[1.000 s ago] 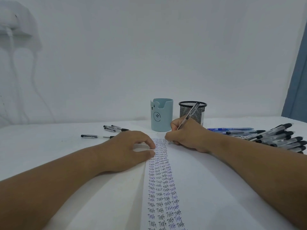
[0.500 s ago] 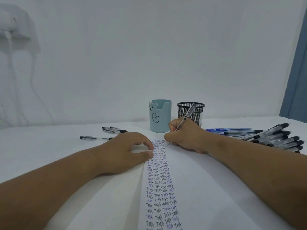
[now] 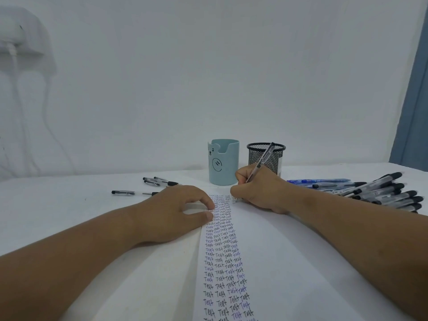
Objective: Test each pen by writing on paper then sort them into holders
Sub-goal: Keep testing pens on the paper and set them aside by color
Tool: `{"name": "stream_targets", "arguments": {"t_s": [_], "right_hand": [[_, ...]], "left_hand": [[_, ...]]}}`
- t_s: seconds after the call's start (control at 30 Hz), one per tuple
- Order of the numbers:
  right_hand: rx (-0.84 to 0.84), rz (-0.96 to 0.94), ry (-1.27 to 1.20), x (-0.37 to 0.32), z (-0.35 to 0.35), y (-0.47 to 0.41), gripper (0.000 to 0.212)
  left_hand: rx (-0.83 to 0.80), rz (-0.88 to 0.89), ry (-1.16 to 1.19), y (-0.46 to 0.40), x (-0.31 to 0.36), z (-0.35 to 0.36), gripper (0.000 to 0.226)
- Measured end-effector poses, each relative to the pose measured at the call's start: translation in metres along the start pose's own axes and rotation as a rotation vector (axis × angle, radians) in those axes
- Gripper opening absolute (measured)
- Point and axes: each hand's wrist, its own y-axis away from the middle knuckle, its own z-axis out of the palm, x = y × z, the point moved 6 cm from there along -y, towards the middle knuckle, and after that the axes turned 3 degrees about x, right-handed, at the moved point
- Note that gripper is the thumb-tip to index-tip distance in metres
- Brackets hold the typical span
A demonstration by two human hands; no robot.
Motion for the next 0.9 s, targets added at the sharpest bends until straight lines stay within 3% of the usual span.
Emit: {"name": "stream_targets", "arguments": {"t_s": [0.9], "right_hand": [[0.031, -0.019, 0.05, -0.0041, -0.0009, 0.0031, 0.041]], "left_hand": [[-0.005, 0.004, -0.01, 0.0009, 0.0005, 0.0003, 0.021]]}}
